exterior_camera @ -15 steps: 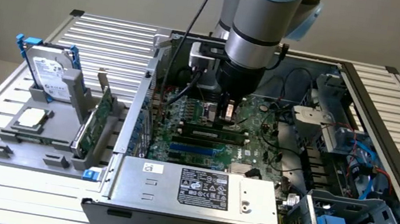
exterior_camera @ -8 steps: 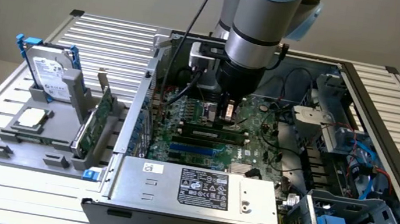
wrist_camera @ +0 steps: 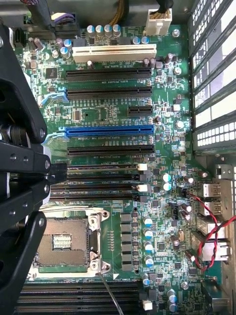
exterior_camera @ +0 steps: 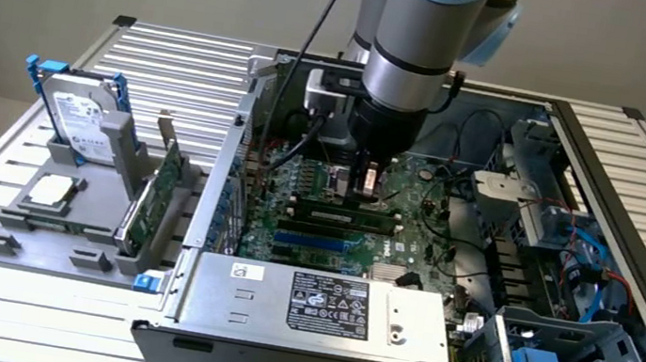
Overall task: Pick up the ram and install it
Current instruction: 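Press down the ram until it locks into place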
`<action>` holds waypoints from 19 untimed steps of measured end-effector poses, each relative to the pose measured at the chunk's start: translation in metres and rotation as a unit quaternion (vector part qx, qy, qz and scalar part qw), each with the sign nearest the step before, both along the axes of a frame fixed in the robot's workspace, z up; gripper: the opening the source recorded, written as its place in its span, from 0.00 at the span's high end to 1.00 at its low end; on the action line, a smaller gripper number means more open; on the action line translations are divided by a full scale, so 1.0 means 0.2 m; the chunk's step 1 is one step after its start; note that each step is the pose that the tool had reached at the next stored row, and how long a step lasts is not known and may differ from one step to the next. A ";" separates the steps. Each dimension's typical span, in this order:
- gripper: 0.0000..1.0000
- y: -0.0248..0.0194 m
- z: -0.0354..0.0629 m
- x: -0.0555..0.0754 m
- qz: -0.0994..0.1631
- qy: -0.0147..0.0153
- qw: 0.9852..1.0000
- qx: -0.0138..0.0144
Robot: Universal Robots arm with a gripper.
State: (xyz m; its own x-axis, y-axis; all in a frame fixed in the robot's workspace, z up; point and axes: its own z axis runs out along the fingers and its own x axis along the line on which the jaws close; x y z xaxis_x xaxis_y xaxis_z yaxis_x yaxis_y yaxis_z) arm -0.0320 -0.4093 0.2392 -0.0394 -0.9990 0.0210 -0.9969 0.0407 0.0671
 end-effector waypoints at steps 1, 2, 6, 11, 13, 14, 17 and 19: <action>0.89 0.003 -0.004 -0.01 0.001 -0.001 1.000 0.000; 0.89 0.006 -0.008 -0.01 0.002 -0.001 1.000 0.000; 0.89 0.013 -0.012 -0.02 0.009 -0.002 1.000 0.000; 0.89 0.014 -0.016 -0.02 0.019 -0.002 1.000 0.000; 0.89 0.014 -0.021 -0.02 0.022 -0.002 1.000 0.000; 0.89 0.014 -0.025 -0.02 0.023 -0.002 1.000 0.000; 0.89 0.014 -0.035 -0.02 0.023 -0.002 1.000 0.000; 0.89 0.014 -0.040 -0.02 0.023 -0.002 1.000 0.000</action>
State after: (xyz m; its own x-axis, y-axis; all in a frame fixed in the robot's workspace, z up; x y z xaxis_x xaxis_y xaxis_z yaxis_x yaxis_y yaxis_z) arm -0.0353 -0.4065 0.2311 0.0059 -0.9998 0.0206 -0.9980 -0.0046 0.0635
